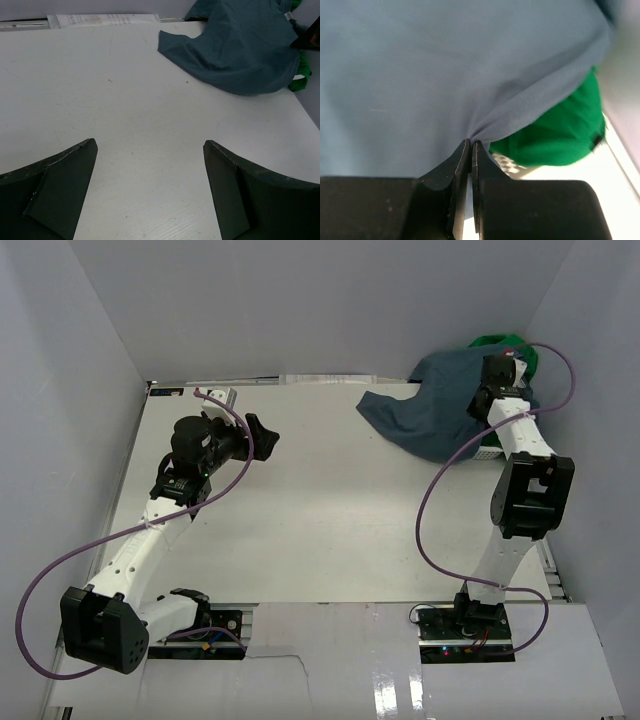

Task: Fold and stack the t-shirts
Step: Grab crumpled tshirt from bin with the right arm, then move the tshirt to the center of the board

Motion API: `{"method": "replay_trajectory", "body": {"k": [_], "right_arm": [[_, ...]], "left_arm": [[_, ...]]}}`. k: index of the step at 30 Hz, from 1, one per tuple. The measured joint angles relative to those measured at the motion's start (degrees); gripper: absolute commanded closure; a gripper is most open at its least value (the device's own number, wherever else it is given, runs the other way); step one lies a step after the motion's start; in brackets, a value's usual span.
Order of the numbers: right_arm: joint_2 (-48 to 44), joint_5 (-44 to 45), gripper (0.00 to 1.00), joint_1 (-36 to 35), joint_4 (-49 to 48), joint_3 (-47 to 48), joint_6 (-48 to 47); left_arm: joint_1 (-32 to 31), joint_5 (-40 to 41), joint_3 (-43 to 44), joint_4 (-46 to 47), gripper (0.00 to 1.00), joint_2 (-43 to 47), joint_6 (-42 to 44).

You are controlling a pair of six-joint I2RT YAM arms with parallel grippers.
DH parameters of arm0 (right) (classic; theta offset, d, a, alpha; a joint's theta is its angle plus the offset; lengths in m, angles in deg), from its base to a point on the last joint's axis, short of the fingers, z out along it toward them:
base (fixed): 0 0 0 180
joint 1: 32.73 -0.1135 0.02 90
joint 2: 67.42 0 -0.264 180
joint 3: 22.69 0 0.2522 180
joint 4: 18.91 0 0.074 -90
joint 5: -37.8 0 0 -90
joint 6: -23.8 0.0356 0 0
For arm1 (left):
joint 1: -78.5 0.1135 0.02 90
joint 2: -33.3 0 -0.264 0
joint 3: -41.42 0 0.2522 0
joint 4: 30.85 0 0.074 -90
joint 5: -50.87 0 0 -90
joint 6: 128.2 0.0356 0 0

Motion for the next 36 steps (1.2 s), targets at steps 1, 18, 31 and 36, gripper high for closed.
{"method": "replay_trajectory", "body": {"k": [1, 18, 31, 36], "right_arm": [[0.09, -2.05, 0.92, -0.02, 0.83, 2.38, -0.09], [-9.03, -35.5, 0.92, -26.93, 13.92, 33.9, -6.75], [-25.9, -44.96, 0.92, -28.2, 17.18, 19.06, -6.86], [-21.4, -41.11, 0.92, -28.2, 18.49, 4.85, -7.15]], "left_arm": [[0.0, 0.02, 0.0, 0.0, 0.02, 0.0, 0.0], [0.0, 1.55, 0.0, -0.02, 0.02, -0.02, -0.02], [-0.02, 5.09, -0.94, -0.5, 0.02, 1.07, 0.04], [-0.02, 7.96, -0.94, -1.05, 0.02, 1.31, 0.42]]}}
